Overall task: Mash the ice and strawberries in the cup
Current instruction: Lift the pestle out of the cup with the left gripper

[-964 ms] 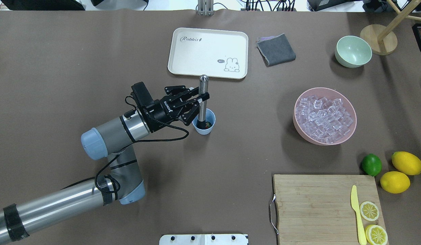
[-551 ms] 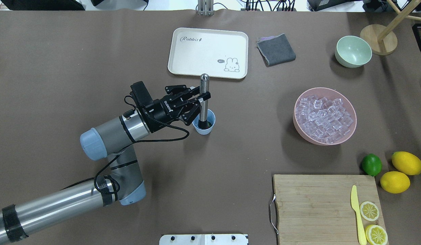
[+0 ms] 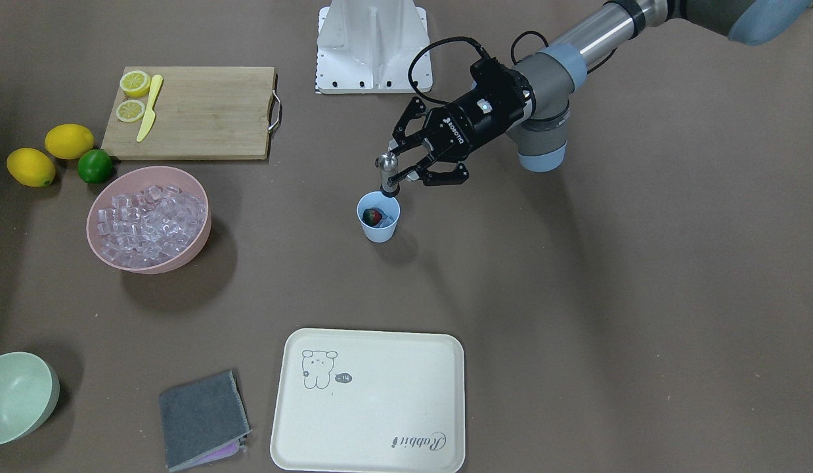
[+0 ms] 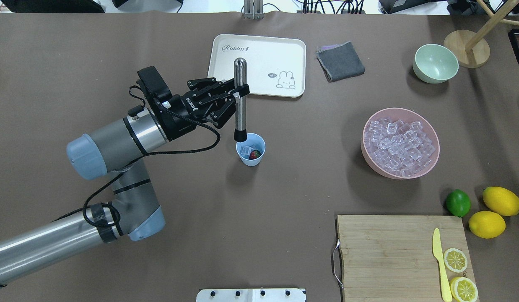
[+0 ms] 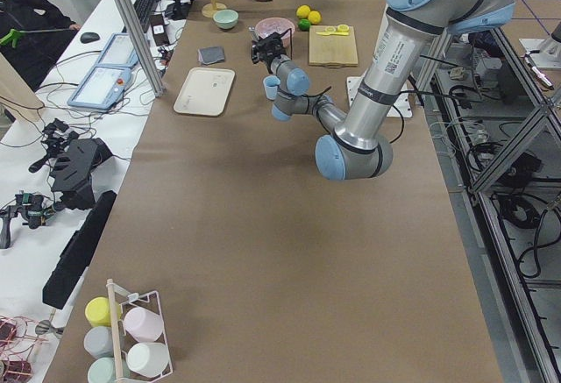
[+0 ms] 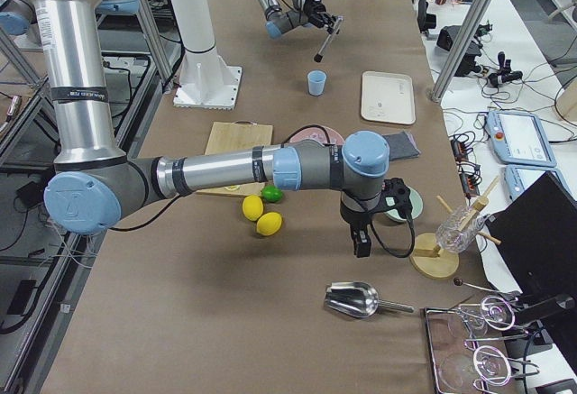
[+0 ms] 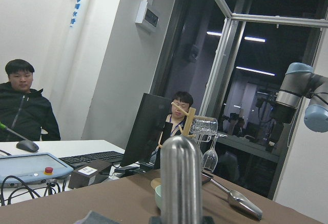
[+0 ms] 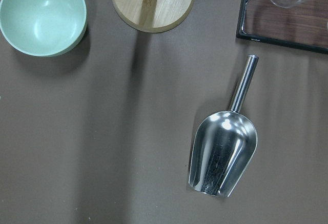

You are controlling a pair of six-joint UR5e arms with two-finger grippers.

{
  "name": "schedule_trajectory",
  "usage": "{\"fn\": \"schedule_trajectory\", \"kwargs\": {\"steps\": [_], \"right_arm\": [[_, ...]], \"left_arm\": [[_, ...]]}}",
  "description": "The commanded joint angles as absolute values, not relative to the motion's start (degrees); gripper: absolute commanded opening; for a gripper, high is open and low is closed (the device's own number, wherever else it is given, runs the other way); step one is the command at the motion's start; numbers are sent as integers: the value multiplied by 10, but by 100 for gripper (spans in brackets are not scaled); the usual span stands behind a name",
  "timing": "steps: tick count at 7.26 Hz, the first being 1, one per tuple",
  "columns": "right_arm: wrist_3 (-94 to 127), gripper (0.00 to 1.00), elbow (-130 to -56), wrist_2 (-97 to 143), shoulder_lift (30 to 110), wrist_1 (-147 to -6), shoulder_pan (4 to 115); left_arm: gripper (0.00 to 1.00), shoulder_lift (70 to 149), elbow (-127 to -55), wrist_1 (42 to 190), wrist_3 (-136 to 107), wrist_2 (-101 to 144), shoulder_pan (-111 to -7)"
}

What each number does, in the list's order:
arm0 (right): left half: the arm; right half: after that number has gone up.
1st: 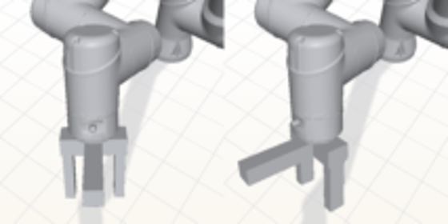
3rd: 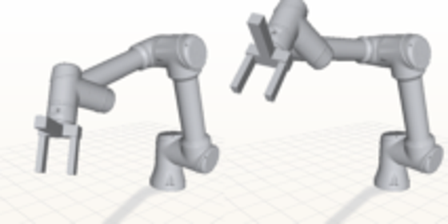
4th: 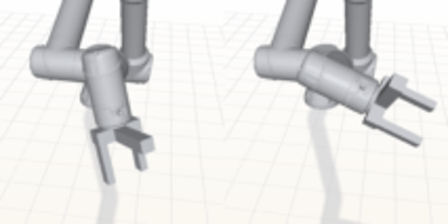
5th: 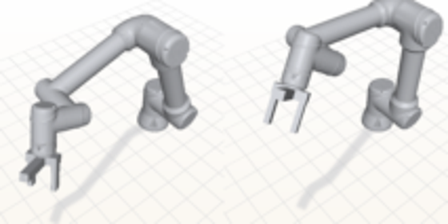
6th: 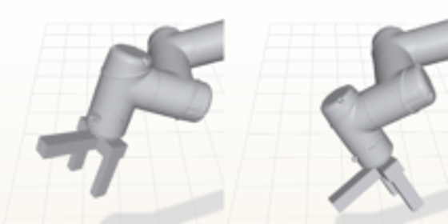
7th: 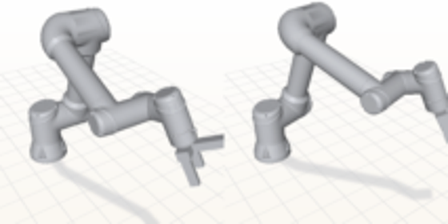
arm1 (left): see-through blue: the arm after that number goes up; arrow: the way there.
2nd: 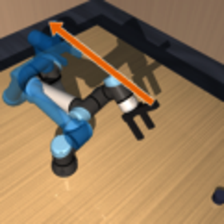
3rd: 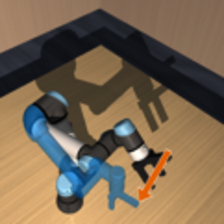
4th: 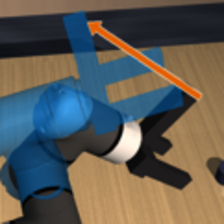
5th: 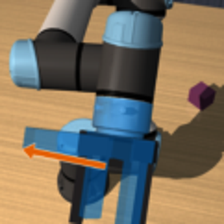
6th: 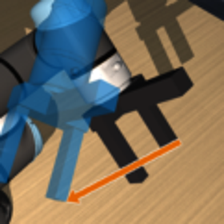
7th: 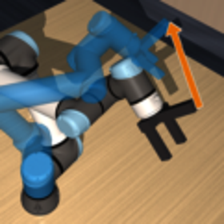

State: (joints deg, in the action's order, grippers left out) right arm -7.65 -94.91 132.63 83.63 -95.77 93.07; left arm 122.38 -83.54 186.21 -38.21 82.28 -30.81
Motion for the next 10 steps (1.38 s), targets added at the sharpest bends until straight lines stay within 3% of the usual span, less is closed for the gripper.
{"fn": "schedule_trajectory", "kwargs": {"steps": [1, 4, 6, 10], "right_arm": [[-76, 100, -951, 1326, 837, -958, 931], [-76, 100, -954, 1328, 841, -958, 931], [-76, 100, -960, 1328, 846, -958, 933], [-77, 100, -984, 1329, 851, -1005, 942]], "left_arm": [[0, 1174, -912, 1713, -396, 844, -336], [0, 1163, -967, 1434, -457, 1096, -464], [0, 1135, -961, 1404, -474, 1150, -480], [0, 1120, -965, 1153, -463, 1251, -545]]}}
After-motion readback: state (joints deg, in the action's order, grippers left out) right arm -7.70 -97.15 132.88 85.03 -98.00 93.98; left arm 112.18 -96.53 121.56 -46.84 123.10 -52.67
